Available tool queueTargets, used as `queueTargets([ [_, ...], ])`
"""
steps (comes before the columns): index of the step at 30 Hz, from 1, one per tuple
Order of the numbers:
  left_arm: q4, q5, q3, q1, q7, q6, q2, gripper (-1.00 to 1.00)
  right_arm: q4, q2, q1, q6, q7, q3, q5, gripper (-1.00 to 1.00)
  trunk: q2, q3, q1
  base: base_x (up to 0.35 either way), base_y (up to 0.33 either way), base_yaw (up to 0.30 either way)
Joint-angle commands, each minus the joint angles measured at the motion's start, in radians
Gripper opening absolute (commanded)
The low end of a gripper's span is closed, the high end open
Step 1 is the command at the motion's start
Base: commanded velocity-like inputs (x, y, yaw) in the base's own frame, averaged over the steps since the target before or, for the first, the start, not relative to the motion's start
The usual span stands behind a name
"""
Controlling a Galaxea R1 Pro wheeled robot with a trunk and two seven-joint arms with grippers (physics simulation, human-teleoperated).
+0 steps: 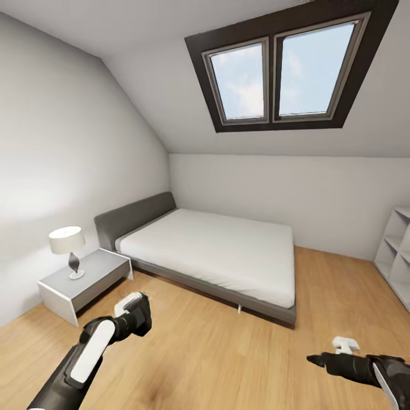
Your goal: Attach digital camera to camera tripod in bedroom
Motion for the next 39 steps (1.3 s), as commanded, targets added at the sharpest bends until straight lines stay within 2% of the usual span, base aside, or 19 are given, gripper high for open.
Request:
queueTargets([
  [1,0.085,0.015,-0.003,0.0,0.007,-0.001,0.008,-1.0,0.046,0.001,-0.001,-0.04,-0.01,-0.005,0.023,1.0,0.006,0.002,-0.004,0.0,0.0,0.0],
  [2,0.173,0.013,-0.004,-0.001,0.003,-0.004,0.016,-1.0,0.106,0.002,-0.001,-0.106,-0.048,-0.006,0.048,1.0,0.013,0.005,-0.008,0.0,0.0,0.0],
  [3,0.218,0.012,-0.005,-0.001,0.002,-0.007,0.018,-1.0,0.136,0.002,-0.001,-0.134,-0.068,-0.006,0.06,1.0,0.02,0.008,-0.011,0.0,0.0,0.0],
  [4,0.349,0.01,-0.007,-0.001,-0.006,-0.033,0.023,-1.0,0.239,0.003,-0.001,-0.203,-0.134,-0.006,0.088,1.0,0.027,0.011,-0.015,0.0,0.0,0.0],
  [5,0.453,0.008,-0.01,-0.001,-0.017,-0.078,0.025,-1.0,0.338,0.003,-0.001,-0.253,-0.194,-0.007,0.106,1.0,0.034,0.014,-0.019,0.0,0.0,0.0],
  [7,0.576,0.009,-0.032,-0.001,-0.042,-0.156,0.021,-1.0,0.46,0.003,-0.001,-0.326,-0.268,-0.006,0.117,1.0,0.048,0.02,-0.027,0.0,0.0,0.0],
  [8,0.664,0.006,-0.076,-0.001,-0.069,-0.198,0.014,-1.0,0.531,0.008,-0.001,-0.377,-0.318,-0.006,0.119,1.0,0.055,0.024,-0.031,0.0,0.0,0.0],
  [9,0.712,0.003,-0.104,-0.001,-0.085,-0.219,0.009,-1.0,0.566,0.012,-0.001,-0.403,-0.345,-0.006,0.12,1.0,0.062,0.027,-0.034,0.0,0.0,0.0],
  [10,0.801,-0.002,-0.162,-0.001,-0.118,-0.259,-0.002,-1.0,0.617,0.02,-0.001,-0.449,-0.394,-0.006,0.12,1.0,0.069,0.03,-0.038,0.0,0.0,0.0],
  [12,0.881,-0.007,-0.213,-0.001,-0.153,-0.303,-0.016,-1.0,0.649,0.029,-0.004,-0.485,-0.433,-0.006,0.121,1.0,0.083,0.036,-0.046,0.0,0.0,0.0],
  [13,0.956,-0.009,-0.252,-0.001,-0.188,-0.351,-0.033,-1.0,0.669,0.038,-0.005,-0.512,-0.462,-0.006,0.122,1.0,0.09,0.039,-0.05,0.0,0.0,0.0],
  [15,1.025,-0.011,-0.278,0.0,-0.22,-0.399,-0.052,-1.0,0.687,0.05,-0.002,-0.542,-0.489,-0.005,0.124,1.0,0.104,0.046,-0.057,0.0,0.0,0.0],
  [16,1.072,-0.011,-0.295,0.0,-0.245,-0.443,-0.071,-1.0,0.69,0.054,0.003,-0.549,-0.495,-0.005,0.123,1.0,0.111,0.049,-0.061,0.0,0.0,0.0],
  [20,1.119,-0.013,-0.314,0.019,-0.273,-0.508,-0.094,-1.0,0.699,0.067,0.035,-0.567,-0.509,-0.004,0.123,1.0,0.139,0.061,-0.077,0.0,0.0,0.0],
  [25,1.144,-0.016,-0.325,0.094,-0.292,-0.551,-0.105,-1.0,0.703,0.078,0.102,-0.583,-0.518,-0.004,0.123,1.0,0.174,0.077,-0.096,0.0,0.0,0.0],
  [28,1.149,-0.022,-0.328,0.137,-0.297,-0.586,-0.109,-1.0,0.705,0.089,0.16,-0.615,-0.521,-0.004,0.123,1.0,0.195,0.086,-0.107,0.0,0.0,0.0],
  [29,1.151,-0.026,-0.33,0.151,-0.298,-0.609,-0.113,-1.0,0.705,0.095,0.194,-0.649,-0.522,-0.004,0.123,1.0,0.202,0.089,-0.111,0.0,0.0,0.0],
  [37,1.152,-0.03,-0.331,0.159,-0.3,-0.624,-0.113,-1.0,0.706,0.101,0.217,-0.676,-0.523,-0.004,0.122,1.0,0.258,0.114,-0.142,0.0,0.0,0.0],
  [39,1.152,-0.031,-0.331,0.16,-0.301,-0.625,-0.112,-1.0,0.706,0.11,0.218,-0.677,-0.523,-0.004,0.122,1.0,0.272,0.121,-0.149,0.0,0.0,0.0],
])
